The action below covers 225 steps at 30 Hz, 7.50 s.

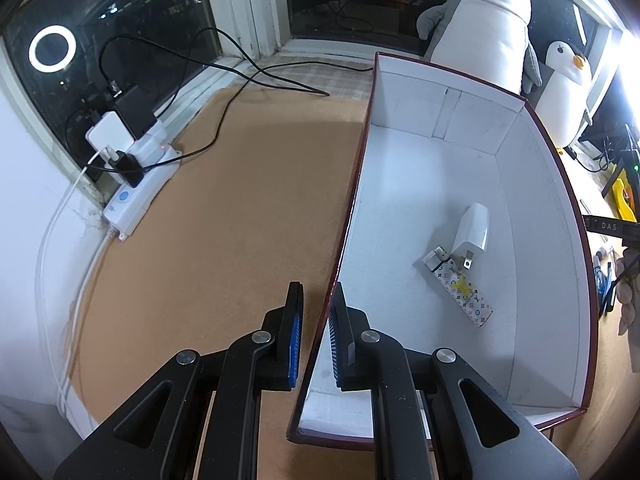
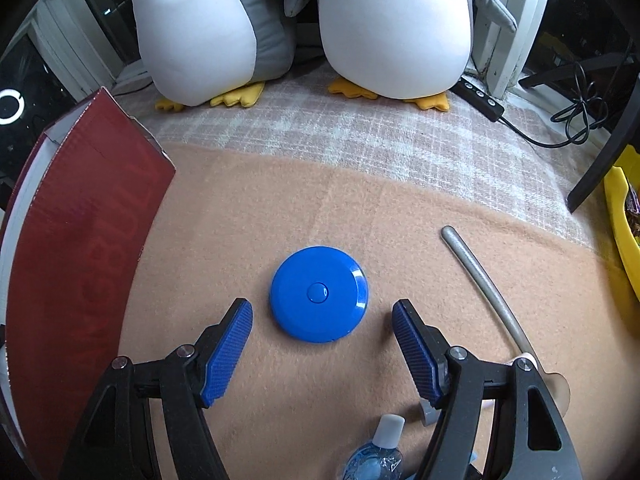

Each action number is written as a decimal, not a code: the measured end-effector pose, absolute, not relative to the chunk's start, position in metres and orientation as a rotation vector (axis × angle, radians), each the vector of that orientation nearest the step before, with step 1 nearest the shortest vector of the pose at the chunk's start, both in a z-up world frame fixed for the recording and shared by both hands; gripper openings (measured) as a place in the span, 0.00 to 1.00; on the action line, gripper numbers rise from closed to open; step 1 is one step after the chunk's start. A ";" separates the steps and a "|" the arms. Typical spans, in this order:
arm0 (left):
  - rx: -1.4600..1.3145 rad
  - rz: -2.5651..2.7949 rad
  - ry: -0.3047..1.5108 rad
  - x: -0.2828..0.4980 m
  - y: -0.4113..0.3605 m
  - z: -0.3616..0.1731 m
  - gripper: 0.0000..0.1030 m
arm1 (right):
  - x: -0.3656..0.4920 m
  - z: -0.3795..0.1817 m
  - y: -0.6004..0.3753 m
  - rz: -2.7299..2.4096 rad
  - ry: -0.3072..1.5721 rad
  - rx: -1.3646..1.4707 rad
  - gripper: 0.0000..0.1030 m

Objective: Organize rigid objects
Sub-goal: 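Grasp the blue round tape measure with the right gripper and lift it, then carry the tape measure over the box and release it inside, then move the right gripper back to the wooden clothespin, then close the right gripper on the wooden clothespin and lift it, then carry the clothespin into the box and open the right gripper, then move the right gripper back to the green glue stick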

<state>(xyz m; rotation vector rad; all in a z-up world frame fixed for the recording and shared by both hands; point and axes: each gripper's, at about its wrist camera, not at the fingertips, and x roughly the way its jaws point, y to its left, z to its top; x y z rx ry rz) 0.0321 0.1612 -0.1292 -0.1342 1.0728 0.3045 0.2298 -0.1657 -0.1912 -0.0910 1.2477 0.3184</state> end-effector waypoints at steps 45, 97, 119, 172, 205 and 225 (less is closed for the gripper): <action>-0.138 0.168 1.030 0.025 0.164 -0.112 0.11 | 0.075 -0.067 -0.020 0.642 1.036 -0.212 0.43; -0.107 0.184 1.065 0.028 0.157 -0.120 0.11 | 0.076 -0.106 -0.127 0.527 1.112 -0.131 0.58; -0.057 0.240 1.109 0.039 0.149 -0.124 0.13 | 0.073 -0.179 -0.160 0.543 1.231 -0.341 0.58; -0.198 0.142 1.048 0.029 0.168 -0.120 0.13 | 0.059 -0.067 -0.059 0.642 1.020 -0.239 0.11; -0.183 0.156 1.031 0.025 0.168 -0.118 0.08 | 0.058 -0.105 0.028 0.751 1.109 -0.278 0.11; -0.157 0.173 1.046 0.028 0.165 -0.118 0.08 | 0.061 -0.079 0.005 0.745 1.023 -0.194 0.58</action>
